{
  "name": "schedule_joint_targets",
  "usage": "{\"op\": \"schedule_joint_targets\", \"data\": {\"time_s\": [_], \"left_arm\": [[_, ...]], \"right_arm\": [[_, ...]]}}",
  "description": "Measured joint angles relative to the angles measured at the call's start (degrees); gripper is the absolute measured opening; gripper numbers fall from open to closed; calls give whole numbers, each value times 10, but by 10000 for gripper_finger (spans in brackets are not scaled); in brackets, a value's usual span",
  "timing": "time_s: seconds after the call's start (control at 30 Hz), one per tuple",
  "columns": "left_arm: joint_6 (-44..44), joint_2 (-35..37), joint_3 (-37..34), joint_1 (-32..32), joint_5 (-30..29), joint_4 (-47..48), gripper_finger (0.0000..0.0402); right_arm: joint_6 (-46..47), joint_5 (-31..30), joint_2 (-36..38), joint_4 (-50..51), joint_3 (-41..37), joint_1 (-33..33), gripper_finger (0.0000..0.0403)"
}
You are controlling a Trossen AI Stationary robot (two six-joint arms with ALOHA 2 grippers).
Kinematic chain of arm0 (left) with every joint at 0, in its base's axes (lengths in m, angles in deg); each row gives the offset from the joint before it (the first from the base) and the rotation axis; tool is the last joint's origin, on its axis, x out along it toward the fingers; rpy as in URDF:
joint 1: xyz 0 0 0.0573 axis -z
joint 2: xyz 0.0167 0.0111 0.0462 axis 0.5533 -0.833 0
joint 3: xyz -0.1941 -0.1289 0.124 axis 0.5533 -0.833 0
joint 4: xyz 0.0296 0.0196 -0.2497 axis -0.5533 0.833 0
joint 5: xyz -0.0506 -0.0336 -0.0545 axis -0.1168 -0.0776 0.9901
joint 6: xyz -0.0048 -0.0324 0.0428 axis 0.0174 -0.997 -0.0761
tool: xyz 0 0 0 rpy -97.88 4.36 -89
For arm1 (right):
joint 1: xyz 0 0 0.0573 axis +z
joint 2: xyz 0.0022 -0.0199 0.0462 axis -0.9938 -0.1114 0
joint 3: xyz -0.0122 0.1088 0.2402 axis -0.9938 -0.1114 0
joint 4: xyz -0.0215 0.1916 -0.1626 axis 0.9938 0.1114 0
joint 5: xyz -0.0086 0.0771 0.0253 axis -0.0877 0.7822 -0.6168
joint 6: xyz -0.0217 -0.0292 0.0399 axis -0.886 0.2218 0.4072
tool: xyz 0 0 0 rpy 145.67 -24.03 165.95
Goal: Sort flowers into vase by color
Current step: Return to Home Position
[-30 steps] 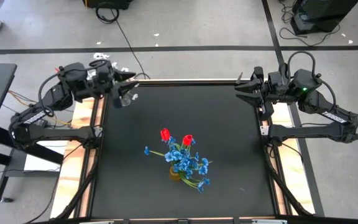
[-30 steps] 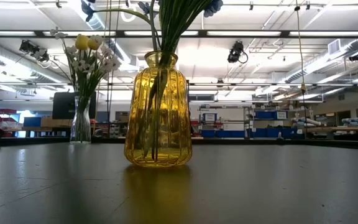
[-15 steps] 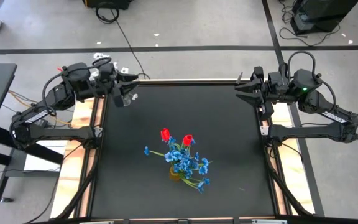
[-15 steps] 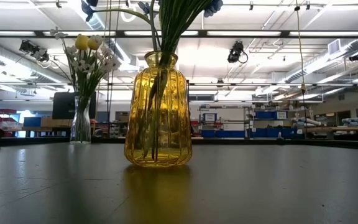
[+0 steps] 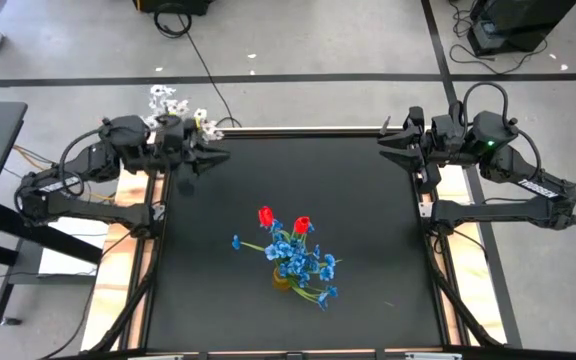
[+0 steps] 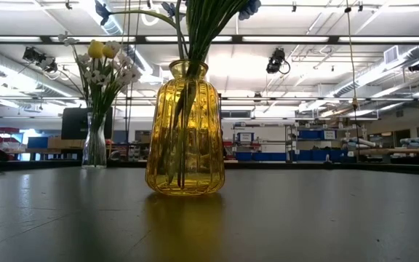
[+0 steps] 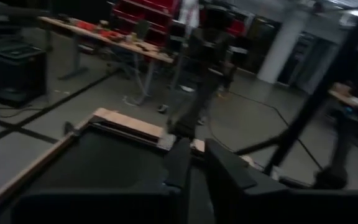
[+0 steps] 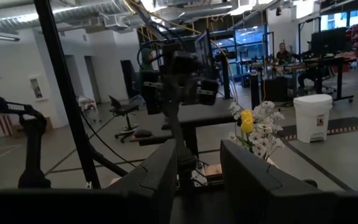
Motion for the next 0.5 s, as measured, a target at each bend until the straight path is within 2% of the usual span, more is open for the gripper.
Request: {"op": "schedule_joint_targets", "data": {"time_s": [0.1, 0.2, 0.27, 0.37, 0.5], "left_arm": [[6, -5, 0, 48, -33, -1, 25], [57, -3, 0, 84, -61, -2, 7], [89, 6, 0, 93, -55, -4, 5], [125, 33, 0, 92, -15, -3, 6], [158, 89, 0, 90, 5, 49, 6]], "right_arm": [[0, 0, 0, 0, 0, 0, 133], [0, 0, 0, 0, 0, 0, 133], [0, 0, 0, 0, 0, 0, 133], [0, 0, 0, 0, 0, 0, 133], [0, 0, 0, 0, 0, 0, 133]]}}
